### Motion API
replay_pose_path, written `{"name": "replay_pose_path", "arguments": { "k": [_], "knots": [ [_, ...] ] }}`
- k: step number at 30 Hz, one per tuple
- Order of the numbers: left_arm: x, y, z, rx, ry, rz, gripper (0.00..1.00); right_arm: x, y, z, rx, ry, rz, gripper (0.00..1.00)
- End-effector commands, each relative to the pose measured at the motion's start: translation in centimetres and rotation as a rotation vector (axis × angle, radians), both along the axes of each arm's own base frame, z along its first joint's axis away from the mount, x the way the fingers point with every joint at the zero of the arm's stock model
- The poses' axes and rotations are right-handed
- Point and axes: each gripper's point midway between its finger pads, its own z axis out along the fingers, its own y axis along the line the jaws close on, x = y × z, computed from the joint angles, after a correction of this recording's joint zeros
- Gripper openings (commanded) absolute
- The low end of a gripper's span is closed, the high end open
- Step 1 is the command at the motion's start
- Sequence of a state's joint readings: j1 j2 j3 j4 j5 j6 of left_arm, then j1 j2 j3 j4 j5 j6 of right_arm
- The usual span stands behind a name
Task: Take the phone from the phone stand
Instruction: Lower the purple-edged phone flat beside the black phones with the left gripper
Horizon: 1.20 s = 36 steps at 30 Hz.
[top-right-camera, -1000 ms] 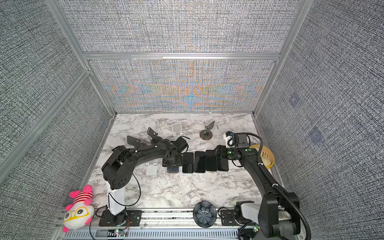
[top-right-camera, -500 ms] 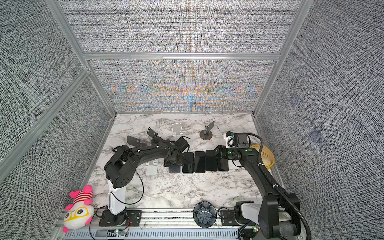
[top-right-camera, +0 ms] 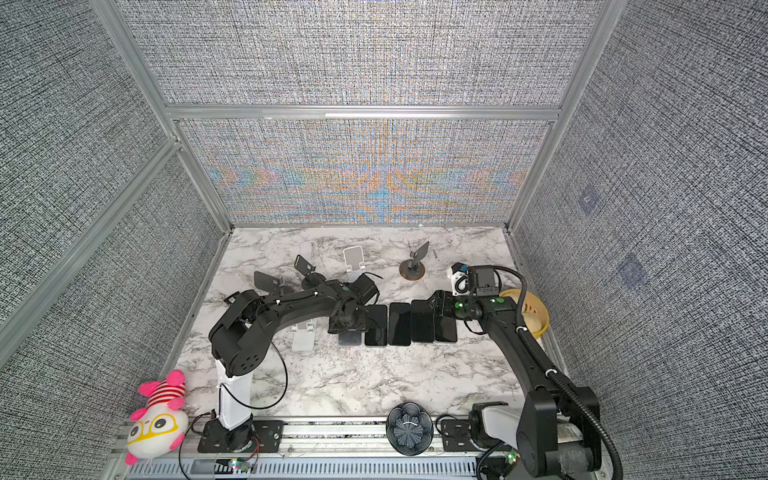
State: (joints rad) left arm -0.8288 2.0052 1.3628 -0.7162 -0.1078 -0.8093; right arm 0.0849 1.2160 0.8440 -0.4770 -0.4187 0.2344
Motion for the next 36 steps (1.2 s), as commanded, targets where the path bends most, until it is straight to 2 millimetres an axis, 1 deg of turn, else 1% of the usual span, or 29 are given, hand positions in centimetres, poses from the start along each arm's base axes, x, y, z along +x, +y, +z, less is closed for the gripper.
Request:
{"name": "replay_pose_path", "arguments": {
  "k": [1,4,6,12,16,20,23,24,26,28,34,35,36],
  "knots": [
    [-0.4,0.8,-0.6,0.04,0.021,-0.007,0.77,-0.1,0.0,0.2,-0.001,0.002,-0.003,0.69],
    [-0.5,0.9,-0.6,0.043,0.023,-0.008,0.82,-0.1,0.0,0.2,-0.002,0.003,-0.001,0.7],
    [-0.4,0.8,-0.6,0.041,0.022,-0.011,0.83,0.0,0.0,0.3,-0.001,0.0,-0.003,0.69],
    [-0.4,0.7,-0.8,0.036,0.025,-0.006,0.83,0.0,0.0,0.3,-0.003,0.0,0.001,0.7],
    [-0.4,0.0,-0.5,0.001,0.027,-0.005,0.82,-0.1,-0.1,0.2,-0.008,0.003,0.001,0.7],
    [-0.2,-0.6,0.2,-0.038,0.017,0.002,0.81,-0.1,-0.1,0.2,-0.009,0.003,-0.002,0.69],
    [-0.3,-0.3,0.4,-0.027,0.017,0.006,0.81,-0.1,-0.1,0.3,-0.009,0.002,-0.003,0.69],
    [-0.1,-0.4,1.7,-0.048,-0.005,0.005,0.81,-0.1,-0.1,0.3,-0.008,0.002,-0.003,0.7],
    [-0.3,-0.6,2.3,-0.069,-0.013,-0.002,0.81,-0.2,-0.1,0.3,-0.009,0.0,-0.003,0.69],
    [-0.5,-0.8,2.5,-0.09,-0.01,-0.003,0.81,-0.1,-0.1,0.4,-0.006,-0.002,-0.003,0.7],
    [-0.5,0.6,3.5,-0.051,-0.045,0.011,0.81,-0.2,-0.2,0.4,-0.01,0.001,-0.006,0.7],
    [-0.4,1.1,3.6,-0.035,-0.051,0.016,0.8,-0.3,-0.2,0.4,-0.011,0.001,-0.005,0.69],
    [-0.5,1.4,3.7,-0.023,-0.054,0.02,0.77,-0.3,-0.2,0.5,-0.013,-0.001,-0.004,0.69]
  ]
}}
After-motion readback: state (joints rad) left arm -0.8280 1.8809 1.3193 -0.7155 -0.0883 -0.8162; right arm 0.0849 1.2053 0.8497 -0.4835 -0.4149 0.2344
